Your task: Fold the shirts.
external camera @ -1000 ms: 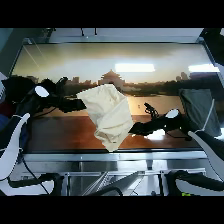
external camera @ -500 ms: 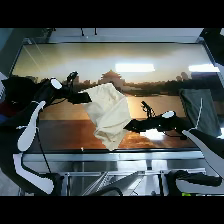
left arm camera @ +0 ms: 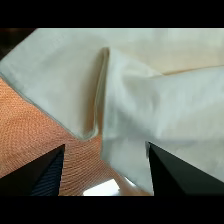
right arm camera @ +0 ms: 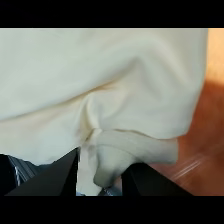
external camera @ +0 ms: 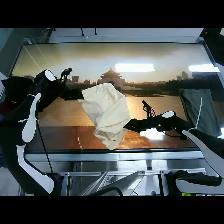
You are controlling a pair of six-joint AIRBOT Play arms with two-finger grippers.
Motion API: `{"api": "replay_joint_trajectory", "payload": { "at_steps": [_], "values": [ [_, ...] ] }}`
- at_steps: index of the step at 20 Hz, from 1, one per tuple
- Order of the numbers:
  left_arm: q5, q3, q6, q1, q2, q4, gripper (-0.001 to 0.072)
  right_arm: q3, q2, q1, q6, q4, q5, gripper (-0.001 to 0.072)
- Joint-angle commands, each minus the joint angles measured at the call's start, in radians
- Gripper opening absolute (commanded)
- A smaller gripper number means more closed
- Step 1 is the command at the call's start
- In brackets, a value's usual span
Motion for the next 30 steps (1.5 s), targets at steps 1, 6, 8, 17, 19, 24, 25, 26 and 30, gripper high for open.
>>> {"api": "replay_joint_trajectory", "payload": {
  "at_steps": [1,6,8,17,19,24,25,26,30],
  "values": [
    [-0.027,0.014,0.007,-0.007,-0.046,-0.054,0.0564,0.0,0.0,0.001,-0.003,0.002,-0.011,0.0297],
    [0.014,0.014,0.05,-0.04,-0.093,-0.166,0.0356,0.0,-0.001,0.001,-0.003,-0.001,-0.009,0.0296],
    [-0.01,0.014,0.056,-0.035,-0.105,-0.166,0.0035,0.0,0.0,0.001,-0.006,-0.001,-0.008,0.0286],
    [-0.104,0.014,0.055,0.065,0.257,-0.177,0.0014,0.175,0.124,-0.195,-0.047,0.066,0.211,0.0022],
    [-0.099,0.014,0.056,0.079,0.419,-0.199,0.0014,0.32,0.215,-0.304,-0.046,0.142,0.332,0.0022],
    [-0.016,0.014,0.06,0.089,0.852,-0.22,0.0014,0.705,0.392,-0.497,0.031,0.177,0.396,0.0023],
    [0.012,0.014,0.06,0.089,0.937,-0.161,0.0014,0.759,0.412,-0.534,0.053,0.177,0.396,0.0023],
    [0.029,0.014,0.06,0.089,1.005,-0.112,0.0014,0.803,0.431,-0.567,0.076,0.177,0.397,0.0023],
    [0.005,-0.001,0.06,0.088,1.193,0.008,0.0014,0.843,0.499,-0.602,0.113,0.149,0.444,0.0023]
  ]
}}
